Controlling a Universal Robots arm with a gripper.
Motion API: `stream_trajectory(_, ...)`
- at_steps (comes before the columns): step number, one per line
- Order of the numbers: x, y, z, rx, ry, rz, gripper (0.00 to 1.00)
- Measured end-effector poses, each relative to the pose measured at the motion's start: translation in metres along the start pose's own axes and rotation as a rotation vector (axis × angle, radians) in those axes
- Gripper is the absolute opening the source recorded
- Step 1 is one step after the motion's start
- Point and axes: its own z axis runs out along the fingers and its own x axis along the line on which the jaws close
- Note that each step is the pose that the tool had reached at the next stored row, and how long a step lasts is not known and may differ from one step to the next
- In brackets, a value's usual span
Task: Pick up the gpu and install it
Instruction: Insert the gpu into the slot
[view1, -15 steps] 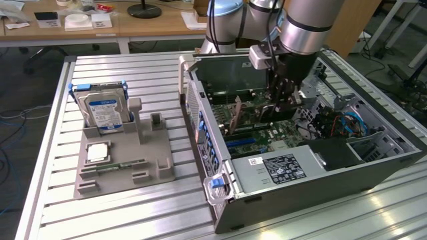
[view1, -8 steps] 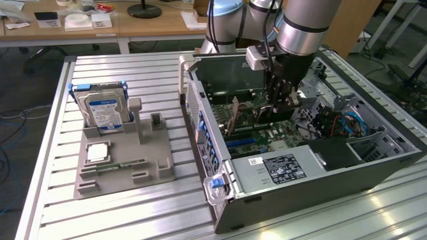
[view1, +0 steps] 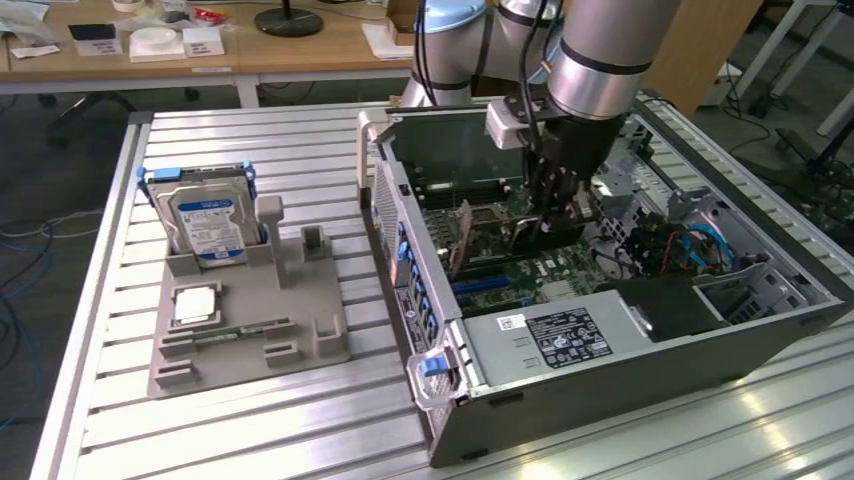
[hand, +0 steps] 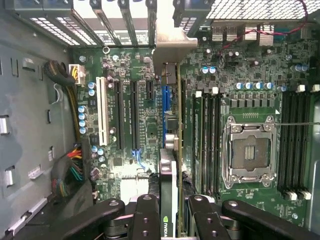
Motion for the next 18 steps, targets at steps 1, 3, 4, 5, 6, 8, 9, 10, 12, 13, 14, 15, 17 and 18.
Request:
stream_trajectory(1,0.000,0.0008,0.0009,0.0001,-0.0002,0.000,0.27)
stream_trajectory(3,0.001,0.0022,0.0030,0.0001,-0.0002,0.000,0.27)
stream_trajectory(4,0.002,0.0029,0.0039,0.0000,-0.0001,0.000,0.27)
stream_trajectory(5,0.002,0.0036,0.0049,0.0000,-0.0002,0.000,0.27)
stream_trajectory(6,0.002,0.0042,0.0056,0.0000,-0.0002,0.000,0.27)
stream_trajectory(8,0.002,0.0051,0.0070,0.0001,-0.0001,0.000,0.27)
stream_trajectory(9,0.002,0.0058,0.0080,0.0001,-0.0002,0.000,0.27)
stream_trajectory(10,0.002,0.0066,0.0090,0.0001,-0.0001,0.000,0.27)
stream_trajectory(12,0.002,0.0083,0.0112,0.0000,-0.0002,0.000,0.27)
stream_trajectory(13,0.003,0.0091,0.0122,0.0001,-0.0002,0.000,0.27)
stream_trajectory(14,0.003,0.0096,0.0128,0.0001,-0.0002,0.000,0.27)
stream_trajectory(15,0.003,0.0098,0.0131,0.0000,0.0000,0.000,0.27)
stream_trajectory(17,0.003,0.0112,0.0147,0.0001,-0.0001,0.000,0.27)
stream_trajectory(18,0.003,0.0121,0.0157,0.0001,-0.0002,0.000,0.27)
